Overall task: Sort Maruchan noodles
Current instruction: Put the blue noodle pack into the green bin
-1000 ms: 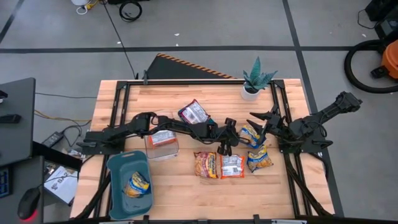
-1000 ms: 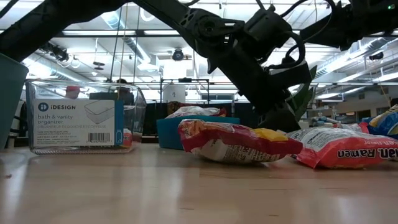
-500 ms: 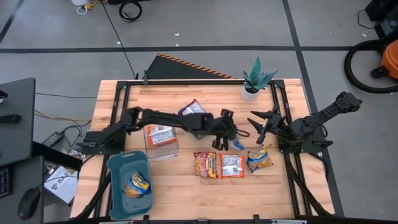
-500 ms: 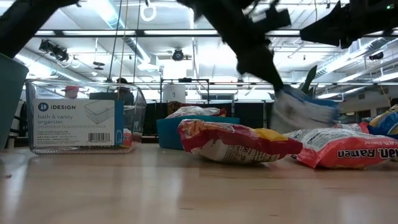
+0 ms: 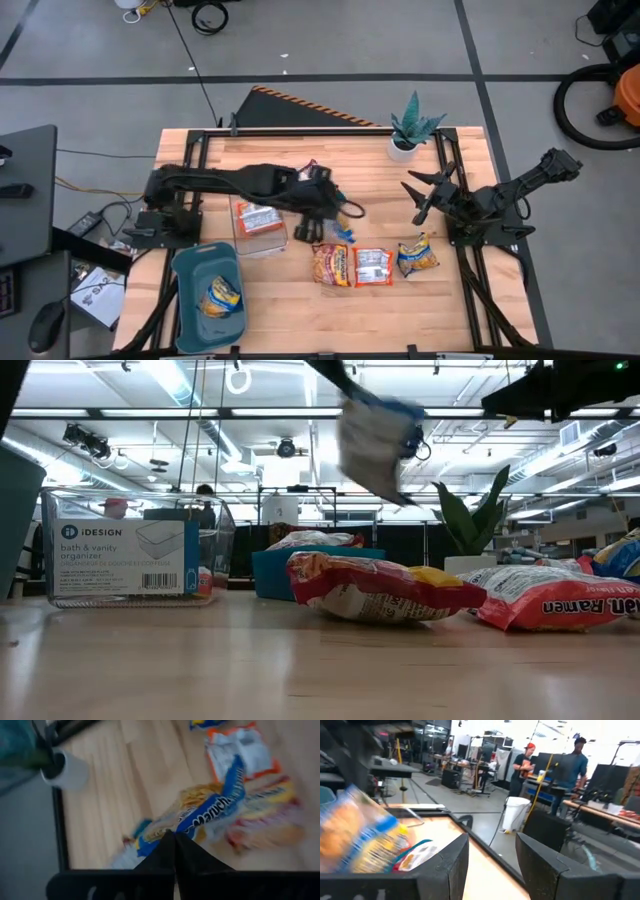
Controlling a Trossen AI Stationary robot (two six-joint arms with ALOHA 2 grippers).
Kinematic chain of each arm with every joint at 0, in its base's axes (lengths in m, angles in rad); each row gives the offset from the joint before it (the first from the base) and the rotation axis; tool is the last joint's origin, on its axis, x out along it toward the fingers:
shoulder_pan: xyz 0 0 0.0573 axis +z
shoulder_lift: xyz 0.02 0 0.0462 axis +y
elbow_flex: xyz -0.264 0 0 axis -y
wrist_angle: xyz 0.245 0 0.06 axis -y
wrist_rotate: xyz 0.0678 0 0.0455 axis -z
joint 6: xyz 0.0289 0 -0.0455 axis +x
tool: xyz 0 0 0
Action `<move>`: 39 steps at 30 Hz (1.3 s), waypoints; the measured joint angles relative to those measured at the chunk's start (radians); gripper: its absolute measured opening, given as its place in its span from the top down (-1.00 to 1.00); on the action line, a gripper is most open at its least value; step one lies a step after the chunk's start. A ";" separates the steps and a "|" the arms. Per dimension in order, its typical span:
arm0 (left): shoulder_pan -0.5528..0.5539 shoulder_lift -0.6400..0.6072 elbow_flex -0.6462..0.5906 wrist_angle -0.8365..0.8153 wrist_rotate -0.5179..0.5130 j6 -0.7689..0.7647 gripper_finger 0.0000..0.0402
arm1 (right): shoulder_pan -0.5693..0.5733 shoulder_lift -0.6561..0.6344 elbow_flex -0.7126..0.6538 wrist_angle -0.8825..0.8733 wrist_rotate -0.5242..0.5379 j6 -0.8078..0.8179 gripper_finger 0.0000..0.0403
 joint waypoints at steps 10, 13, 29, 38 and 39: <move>-0.179 -0.137 0.000 -0.413 0.014 -0.479 1.00 | -0.079 -0.001 0.000 0.080 -0.056 -0.110 0.16; -0.252 -0.158 -0.001 -0.525 0.016 -0.649 1.00 | -0.115 0.001 0.000 0.097 -0.113 -0.118 0.16; -0.644 -0.262 -0.002 -0.558 0.028 -1.423 1.00 | -0.283 0.035 0.000 0.119 -0.328 -0.058 0.16; -0.820 -0.335 -0.068 -0.558 0.045 -1.862 1.00 | -0.316 0.047 0.000 0.119 -0.382 -0.027 0.16; -0.835 -0.345 -0.102 -0.557 0.046 -1.888 1.00 | -0.317 0.047 0.000 0.119 -0.388 -0.027 0.16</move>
